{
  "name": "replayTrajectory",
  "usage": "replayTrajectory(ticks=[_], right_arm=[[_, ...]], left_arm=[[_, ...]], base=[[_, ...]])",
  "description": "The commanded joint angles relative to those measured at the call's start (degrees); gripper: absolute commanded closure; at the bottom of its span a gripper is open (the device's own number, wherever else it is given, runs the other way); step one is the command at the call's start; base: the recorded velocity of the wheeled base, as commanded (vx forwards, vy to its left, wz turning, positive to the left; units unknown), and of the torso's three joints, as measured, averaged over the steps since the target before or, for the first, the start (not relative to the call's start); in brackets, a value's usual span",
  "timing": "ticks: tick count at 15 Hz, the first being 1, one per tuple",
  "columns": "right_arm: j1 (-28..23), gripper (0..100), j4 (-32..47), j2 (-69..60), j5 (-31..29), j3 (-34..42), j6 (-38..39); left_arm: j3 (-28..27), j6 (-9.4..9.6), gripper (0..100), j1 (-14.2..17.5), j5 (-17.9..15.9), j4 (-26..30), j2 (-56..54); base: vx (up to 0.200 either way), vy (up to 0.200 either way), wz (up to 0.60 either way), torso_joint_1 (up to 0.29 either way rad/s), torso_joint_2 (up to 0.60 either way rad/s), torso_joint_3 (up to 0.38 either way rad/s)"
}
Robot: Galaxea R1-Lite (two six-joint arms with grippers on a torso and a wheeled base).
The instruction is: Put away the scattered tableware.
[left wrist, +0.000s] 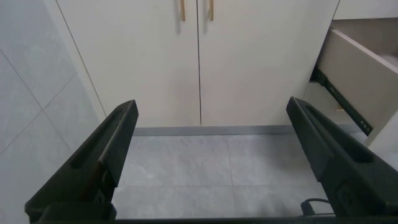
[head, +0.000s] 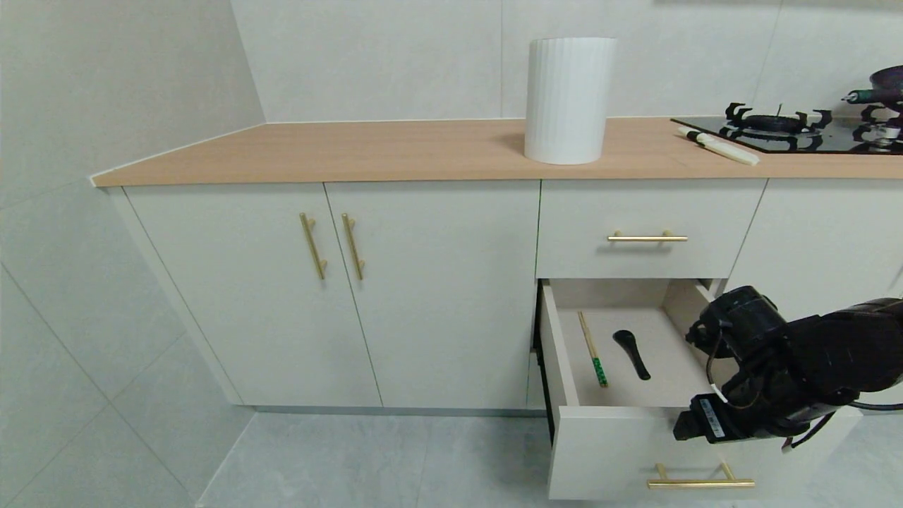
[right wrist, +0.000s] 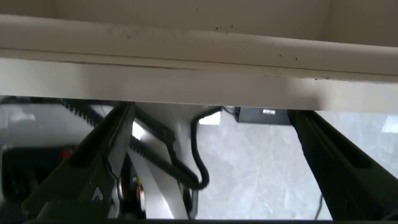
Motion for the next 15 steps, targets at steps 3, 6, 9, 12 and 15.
replayTrajectory(ticks=[3,6,9,12,15], right_arm=[[0.0,0,-3.6,1.5,-0.4,0.2,1.6],[0.0,0,-8.5,2.8,-1.2,0.3,3.5],[-0.1,0,-13.5,4.2,-1.2,0.2,4.3],[-0.7,0,-17.9,6.4,-1.4,-0.1,4.3],[-1.4,0,-23.9,9.0,-2.6,-0.1,4.2]], left_arm=[[0.0,-0.01,0,0.0,0.0,0.0,0.0],[0.0,-0.01,0,0.0,0.0,0.0,0.0],[0.0,-0.01,0,0.0,0.0,0.0,0.0],[0.0,-0.01,0,0.0,0.0,0.0,0.0],[0.0,-0.01,0,0.0,0.0,0.0,0.0]], base=[[0.000,0.000,0.00,0.000,0.00,0.000],[0.000,0.000,0.00,0.000,0.00,0.000],[0.000,0.000,0.00,0.000,0.00,0.000],[0.000,0.000,0.00,0.000,0.00,0.000],[0.000,0.000,0.00,0.000,0.00,0.000]])
